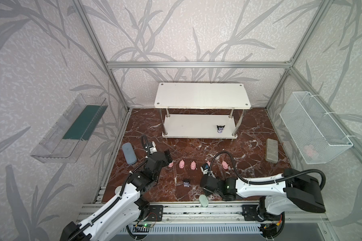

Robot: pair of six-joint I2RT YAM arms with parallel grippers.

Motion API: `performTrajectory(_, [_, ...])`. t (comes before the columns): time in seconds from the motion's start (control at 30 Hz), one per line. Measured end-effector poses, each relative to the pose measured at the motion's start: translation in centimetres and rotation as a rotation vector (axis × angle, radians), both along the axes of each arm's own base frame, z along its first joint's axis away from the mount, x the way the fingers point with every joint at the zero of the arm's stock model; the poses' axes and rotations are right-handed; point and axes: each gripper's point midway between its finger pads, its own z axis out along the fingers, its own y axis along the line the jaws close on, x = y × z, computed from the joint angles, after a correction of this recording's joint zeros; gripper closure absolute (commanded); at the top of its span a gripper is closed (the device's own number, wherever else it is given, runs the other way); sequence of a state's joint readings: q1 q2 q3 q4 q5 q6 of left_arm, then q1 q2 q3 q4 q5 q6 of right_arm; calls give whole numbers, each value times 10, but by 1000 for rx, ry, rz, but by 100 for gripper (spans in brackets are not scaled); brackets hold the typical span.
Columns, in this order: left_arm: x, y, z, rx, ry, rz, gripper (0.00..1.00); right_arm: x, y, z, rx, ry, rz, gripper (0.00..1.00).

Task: Place and organize the plastic toys onto the shelf
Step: 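Lower the right gripper onto the next purple figurine and close it, then lift the purple figurine with the right gripper and carry it to the lower shelf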

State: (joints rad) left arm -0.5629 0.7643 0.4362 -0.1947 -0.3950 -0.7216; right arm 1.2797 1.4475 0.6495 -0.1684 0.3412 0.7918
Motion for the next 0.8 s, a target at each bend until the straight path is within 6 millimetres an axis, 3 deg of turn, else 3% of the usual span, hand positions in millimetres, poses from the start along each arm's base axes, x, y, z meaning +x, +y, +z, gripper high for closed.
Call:
performTrajectory(0.13, [0,0,1,-4,-5,0,11,4,-4,22,0,-27,-3,65])
performTrajectory(0.23, [0,0,2,-6,-9,0,11,14,1,53,25,-69,-5,65])
performTrajectory(0.37, [-1,1,0,-6,-9,0,11,41,6,97,80,-137,-25,65])
performTrajectory(0.47, [-2,1,-1,-6,-8,0,11,65,1,116,86,-179,-48,65])
performTrajectory(0.63, [-2,1,0,-8,-11,0,11,111,-6,130,62,-217,-84,65])
performTrajectory(0.8, [-2,1,0,-8,-11,0,11,150,-6,120,19,-213,-99,65])
